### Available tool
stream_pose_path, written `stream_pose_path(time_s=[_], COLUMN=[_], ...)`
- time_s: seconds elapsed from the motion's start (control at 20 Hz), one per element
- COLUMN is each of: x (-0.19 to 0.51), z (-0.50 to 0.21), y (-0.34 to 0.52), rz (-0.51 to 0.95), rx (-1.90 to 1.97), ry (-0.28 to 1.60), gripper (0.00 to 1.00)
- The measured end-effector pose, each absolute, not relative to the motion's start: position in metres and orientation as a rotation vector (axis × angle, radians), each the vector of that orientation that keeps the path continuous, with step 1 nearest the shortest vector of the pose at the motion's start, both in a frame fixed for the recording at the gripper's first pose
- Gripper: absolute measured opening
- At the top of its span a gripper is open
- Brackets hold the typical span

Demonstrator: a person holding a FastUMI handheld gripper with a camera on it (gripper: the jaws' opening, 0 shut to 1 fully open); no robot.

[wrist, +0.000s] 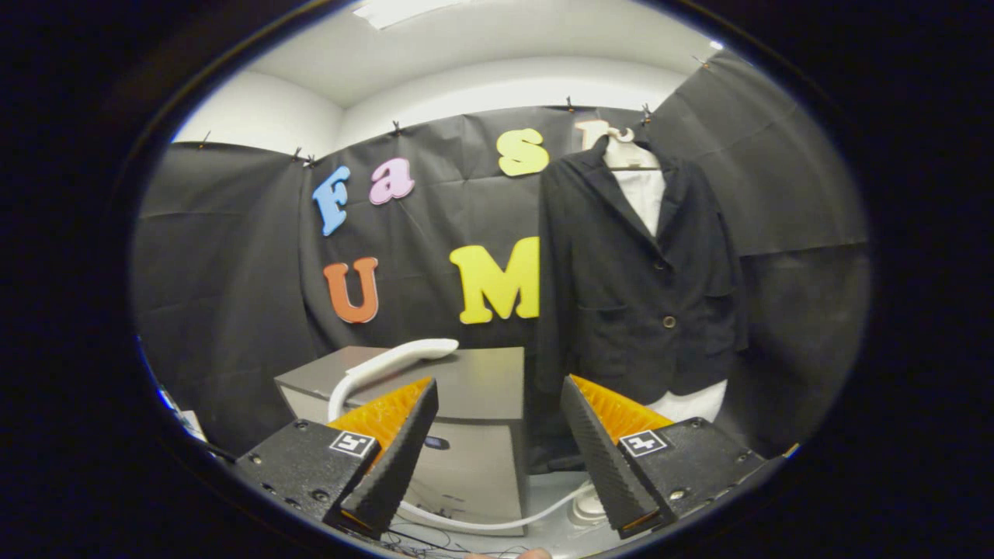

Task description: Iron the clothes twice with a garment steamer, once on the left side and once on the right side.

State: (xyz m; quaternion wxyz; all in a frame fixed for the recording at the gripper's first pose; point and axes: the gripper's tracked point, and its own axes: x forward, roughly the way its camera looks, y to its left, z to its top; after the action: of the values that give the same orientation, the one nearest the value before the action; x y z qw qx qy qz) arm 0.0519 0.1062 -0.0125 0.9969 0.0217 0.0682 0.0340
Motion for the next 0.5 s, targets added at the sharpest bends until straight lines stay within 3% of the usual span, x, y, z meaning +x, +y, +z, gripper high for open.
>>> stream_pose_path(time_s=[0.5], x=[0.127], z=[-0.005], y=[0.255], rz=[0.162], rx=[0.068], ry=[0.275], gripper=[0.99])
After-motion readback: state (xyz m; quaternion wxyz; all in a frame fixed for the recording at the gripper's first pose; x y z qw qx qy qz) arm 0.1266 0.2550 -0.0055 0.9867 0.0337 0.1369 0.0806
